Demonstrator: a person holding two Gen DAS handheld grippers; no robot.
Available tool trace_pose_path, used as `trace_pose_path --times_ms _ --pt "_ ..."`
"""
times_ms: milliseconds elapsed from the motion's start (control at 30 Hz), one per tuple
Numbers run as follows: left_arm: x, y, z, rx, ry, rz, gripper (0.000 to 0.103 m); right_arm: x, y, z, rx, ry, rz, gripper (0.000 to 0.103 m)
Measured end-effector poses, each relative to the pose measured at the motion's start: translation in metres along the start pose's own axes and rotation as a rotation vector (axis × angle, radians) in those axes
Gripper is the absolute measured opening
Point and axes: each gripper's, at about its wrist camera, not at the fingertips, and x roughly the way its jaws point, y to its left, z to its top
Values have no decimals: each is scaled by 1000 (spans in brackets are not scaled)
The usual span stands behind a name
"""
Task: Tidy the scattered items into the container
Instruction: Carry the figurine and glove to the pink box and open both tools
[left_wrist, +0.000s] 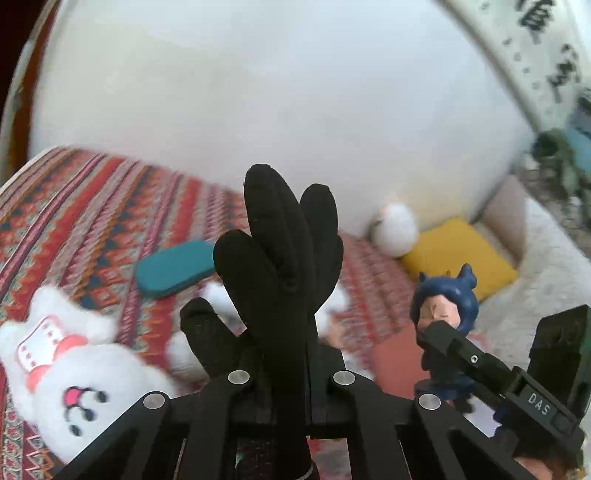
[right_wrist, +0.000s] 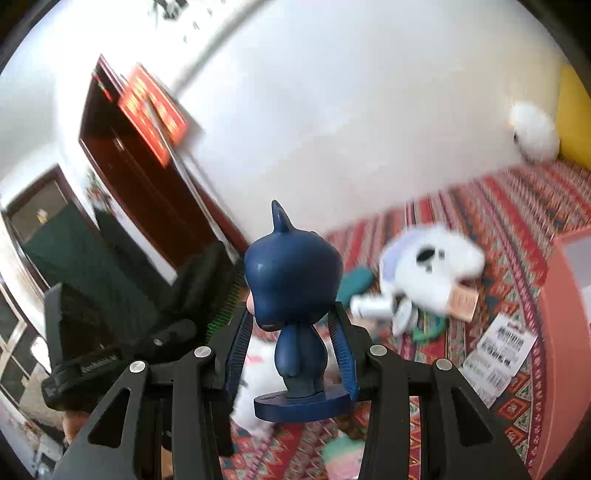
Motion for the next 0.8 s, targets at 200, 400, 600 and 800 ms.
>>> trace_pose_path --times_ms 200,400,600,800 --pt "-3 -61 8 86 -8 -79 3 -87 13 14 -18 -193 -40 45" --pt "7 -133 9 175 14 -166 3 -169 5 27 -15 -387 -131 44" --pt "31 -207 -1 265 68 -251 3 -224 -23 34 33 -490 -209 42" --pt "79 -276 -25 329 182 -340 3 -255 -68 39 100 -548 -329 40"
